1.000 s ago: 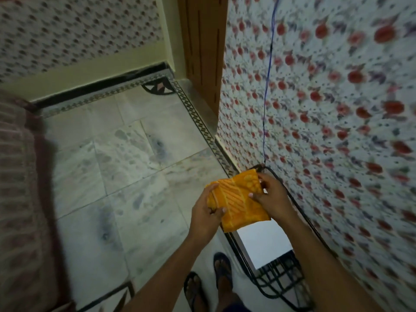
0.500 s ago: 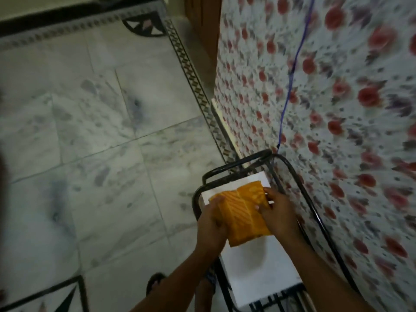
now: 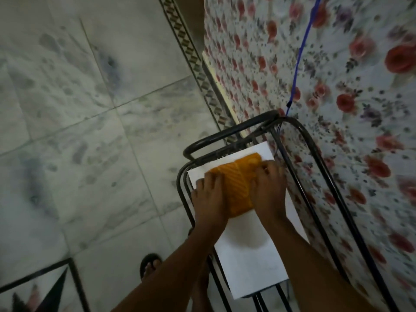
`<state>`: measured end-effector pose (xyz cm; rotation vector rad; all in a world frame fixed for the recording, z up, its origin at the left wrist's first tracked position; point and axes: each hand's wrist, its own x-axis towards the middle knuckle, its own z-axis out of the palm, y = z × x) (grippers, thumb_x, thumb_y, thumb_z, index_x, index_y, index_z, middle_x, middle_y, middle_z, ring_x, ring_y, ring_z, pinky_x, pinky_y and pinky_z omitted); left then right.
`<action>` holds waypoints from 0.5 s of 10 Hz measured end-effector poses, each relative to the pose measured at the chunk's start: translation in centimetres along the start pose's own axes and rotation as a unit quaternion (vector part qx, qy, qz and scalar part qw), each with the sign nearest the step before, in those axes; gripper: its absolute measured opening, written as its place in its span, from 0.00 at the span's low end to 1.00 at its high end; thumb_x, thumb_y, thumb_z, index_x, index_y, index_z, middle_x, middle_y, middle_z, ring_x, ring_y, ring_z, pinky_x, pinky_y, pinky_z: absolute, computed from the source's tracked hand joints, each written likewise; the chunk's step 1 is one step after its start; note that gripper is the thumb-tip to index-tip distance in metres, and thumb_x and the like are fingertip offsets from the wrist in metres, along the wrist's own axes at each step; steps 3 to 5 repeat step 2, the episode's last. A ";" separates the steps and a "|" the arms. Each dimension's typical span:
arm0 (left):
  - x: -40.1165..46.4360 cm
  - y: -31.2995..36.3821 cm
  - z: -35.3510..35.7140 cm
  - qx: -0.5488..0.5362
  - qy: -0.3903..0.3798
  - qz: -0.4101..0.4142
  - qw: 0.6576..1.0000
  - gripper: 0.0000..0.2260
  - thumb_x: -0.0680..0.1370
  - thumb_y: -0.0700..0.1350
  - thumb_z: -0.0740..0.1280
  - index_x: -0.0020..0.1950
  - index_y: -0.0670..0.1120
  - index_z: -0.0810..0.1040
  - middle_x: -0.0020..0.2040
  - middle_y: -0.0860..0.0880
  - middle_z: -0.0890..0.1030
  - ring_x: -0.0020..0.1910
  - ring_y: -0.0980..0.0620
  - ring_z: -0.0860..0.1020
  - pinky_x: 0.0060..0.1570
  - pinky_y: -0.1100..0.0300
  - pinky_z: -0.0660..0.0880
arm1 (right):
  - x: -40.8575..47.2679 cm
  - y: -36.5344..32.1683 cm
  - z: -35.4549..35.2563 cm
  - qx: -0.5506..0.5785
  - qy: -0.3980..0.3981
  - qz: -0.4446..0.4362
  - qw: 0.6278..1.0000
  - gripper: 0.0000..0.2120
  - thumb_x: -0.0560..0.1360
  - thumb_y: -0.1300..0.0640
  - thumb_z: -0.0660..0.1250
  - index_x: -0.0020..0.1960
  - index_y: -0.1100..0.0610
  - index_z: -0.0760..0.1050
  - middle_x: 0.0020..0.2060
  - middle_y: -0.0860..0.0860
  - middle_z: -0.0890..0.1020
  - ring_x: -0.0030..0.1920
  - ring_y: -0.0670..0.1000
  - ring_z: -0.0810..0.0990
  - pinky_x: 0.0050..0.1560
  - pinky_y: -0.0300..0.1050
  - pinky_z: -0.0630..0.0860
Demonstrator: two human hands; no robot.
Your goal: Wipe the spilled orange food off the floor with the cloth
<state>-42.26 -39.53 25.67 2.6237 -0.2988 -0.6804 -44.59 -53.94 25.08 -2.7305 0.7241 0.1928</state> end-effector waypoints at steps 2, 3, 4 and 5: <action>-0.1 -1.2 -3.0 -0.273 0.028 -0.055 0.960 0.16 0.80 0.40 0.70 0.68 0.46 0.78 0.64 0.49 0.82 0.62 0.53 0.79 0.62 0.49 0.79 | -0.4 -1.9 -2.2 0.164 -0.058 0.060 0.983 0.18 0.78 0.64 0.70 0.67 0.61 0.78 0.65 0.59 0.80 0.65 0.61 0.78 0.66 0.59 0.75; -0.1 -1.2 -3.0 -0.273 0.028 -0.055 0.960 0.16 0.80 0.40 0.70 0.68 0.46 0.78 0.64 0.49 0.82 0.62 0.53 0.79 0.62 0.49 0.79 | -0.4 -1.9 -2.2 0.164 -0.058 0.060 0.983 0.18 0.78 0.64 0.70 0.67 0.61 0.78 0.65 0.59 0.80 0.65 0.61 0.78 0.66 0.59 0.75; -0.1 -1.2 -3.0 -0.273 0.028 -0.055 0.960 0.16 0.80 0.40 0.70 0.68 0.46 0.78 0.64 0.49 0.82 0.62 0.53 0.79 0.62 0.49 0.79 | -0.4 -1.9 -2.2 0.164 -0.058 0.060 0.983 0.18 0.78 0.64 0.70 0.67 0.61 0.78 0.65 0.59 0.80 0.65 0.61 0.78 0.66 0.59 0.75; -0.1 -1.2 -3.0 -0.273 0.028 -0.055 0.960 0.16 0.80 0.40 0.70 0.68 0.46 0.78 0.64 0.49 0.82 0.62 0.53 0.79 0.62 0.49 0.79 | -0.4 -1.9 -2.2 0.164 -0.058 0.060 0.983 0.18 0.78 0.64 0.70 0.67 0.61 0.78 0.65 0.59 0.80 0.65 0.61 0.78 0.66 0.59 0.75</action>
